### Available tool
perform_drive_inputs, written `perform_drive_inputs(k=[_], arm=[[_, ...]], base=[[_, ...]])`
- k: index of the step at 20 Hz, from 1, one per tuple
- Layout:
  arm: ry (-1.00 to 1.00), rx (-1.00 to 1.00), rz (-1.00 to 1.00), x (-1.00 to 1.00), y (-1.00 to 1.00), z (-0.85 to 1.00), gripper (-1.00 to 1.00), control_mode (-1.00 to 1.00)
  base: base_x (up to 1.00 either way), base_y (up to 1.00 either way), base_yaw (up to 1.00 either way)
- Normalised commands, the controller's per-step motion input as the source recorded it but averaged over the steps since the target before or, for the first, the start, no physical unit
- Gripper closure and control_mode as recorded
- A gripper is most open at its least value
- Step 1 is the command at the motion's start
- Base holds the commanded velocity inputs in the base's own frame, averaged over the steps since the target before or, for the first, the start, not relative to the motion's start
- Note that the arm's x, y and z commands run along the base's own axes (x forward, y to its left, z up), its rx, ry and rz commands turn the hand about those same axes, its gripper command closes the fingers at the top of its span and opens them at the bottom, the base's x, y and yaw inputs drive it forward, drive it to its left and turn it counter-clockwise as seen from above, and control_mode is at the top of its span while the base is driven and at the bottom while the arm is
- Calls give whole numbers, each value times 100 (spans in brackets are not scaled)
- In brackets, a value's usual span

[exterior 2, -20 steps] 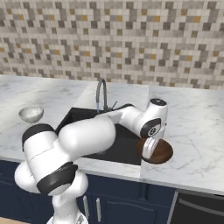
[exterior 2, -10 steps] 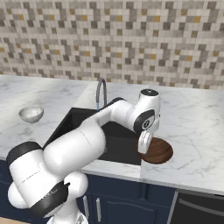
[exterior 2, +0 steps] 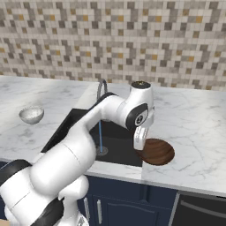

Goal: Rinse each bowl for a few seconds and place them down in the sink or on the counter.

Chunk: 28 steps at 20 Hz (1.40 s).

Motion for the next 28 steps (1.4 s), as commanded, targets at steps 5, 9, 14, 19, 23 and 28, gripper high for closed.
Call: perform_drive_inputs(k=[5, 9, 14, 19, 23, 28], arm=[[-8, -5, 5, -17, 24, 33, -100, -100], [-8, -5, 5, -17, 28, 29, -100, -100], [-5, -3, 7, -11, 25, 28, -100, -100], [-2, 0, 8, -11, 28, 23, -100, -100], [-1, 0, 7, -13, 31, 18, -100, -100], [-2, 0, 6, -13, 33, 15, -100, -100]], base=[[0, 0, 0], [0, 0, 0], [0, 0, 0], [0, 0, 0], [0, 0, 0], [0, 0, 0]])
